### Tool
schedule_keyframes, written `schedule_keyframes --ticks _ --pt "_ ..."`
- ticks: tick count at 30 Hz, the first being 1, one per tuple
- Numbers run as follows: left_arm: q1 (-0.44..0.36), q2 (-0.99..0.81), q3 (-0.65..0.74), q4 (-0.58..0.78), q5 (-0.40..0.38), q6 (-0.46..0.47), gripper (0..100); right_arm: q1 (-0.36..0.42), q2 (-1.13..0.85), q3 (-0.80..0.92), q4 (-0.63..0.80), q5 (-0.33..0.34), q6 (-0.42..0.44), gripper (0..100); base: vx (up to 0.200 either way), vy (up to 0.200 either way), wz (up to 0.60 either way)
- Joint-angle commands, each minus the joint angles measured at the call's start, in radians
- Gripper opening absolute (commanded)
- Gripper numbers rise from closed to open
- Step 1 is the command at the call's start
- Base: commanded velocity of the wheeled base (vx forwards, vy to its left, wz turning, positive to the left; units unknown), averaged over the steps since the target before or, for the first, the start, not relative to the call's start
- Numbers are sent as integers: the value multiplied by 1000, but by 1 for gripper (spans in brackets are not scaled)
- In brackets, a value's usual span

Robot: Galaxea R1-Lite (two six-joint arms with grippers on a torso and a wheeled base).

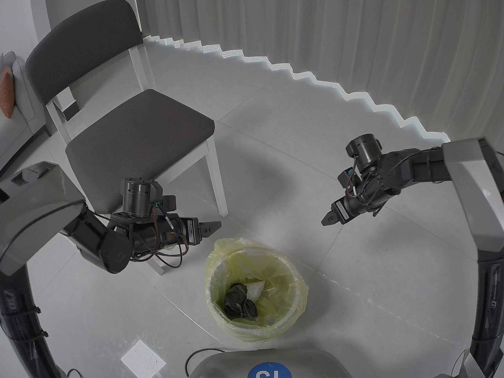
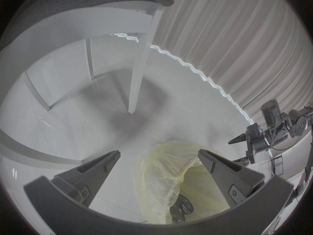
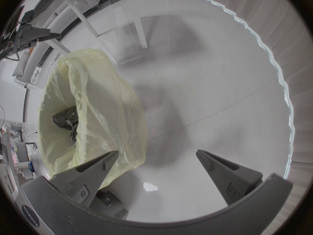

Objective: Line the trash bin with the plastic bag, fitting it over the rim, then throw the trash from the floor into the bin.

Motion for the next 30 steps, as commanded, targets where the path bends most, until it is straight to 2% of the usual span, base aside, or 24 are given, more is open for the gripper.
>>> schedule_keyframes --ticks 1,2,4,7,8,10,16,18,21,30 --pt "-25 -242 143 -10 1 0 100 -12 -298 226 -89 -2 -1 100 0 0 0" --pt "-25 -242 143 -10 1 0 100 -12 -298 226 -89 -2 -1 100 0 0 0" --pt "-37 -374 216 -2 2 2 100 -13 -449 338 -104 -7 18 100 0 0 0" --pt "-37 -465 266 4 4 4 100 -16 -548 395 -103 -7 41 100 0 0 0" --pt "-34 -569 322 6 6 8 100 -16 -659 462 -103 -7 65 100 0 0 0" --pt "-25 -644 358 7 9 11 100 -16 -740 515 -104 -7 84 100 0 0 0" --pt "20 -813 401 56 12 16 100 -32 -912 620 -106 -7 133 100 0 0 0" --pt "68 -943 407 164 12 17 100 -51 -1038 719 -116 -5 153 100 0 0 0" --pt "100 -1069 437 245 7 17 100 -78 -1159 809 -167 -4 156 100 0 0 0" --pt "115 -1379 545 444 12 59 100 -99 -1473 969 -190 -5 173 100 0 0 0"
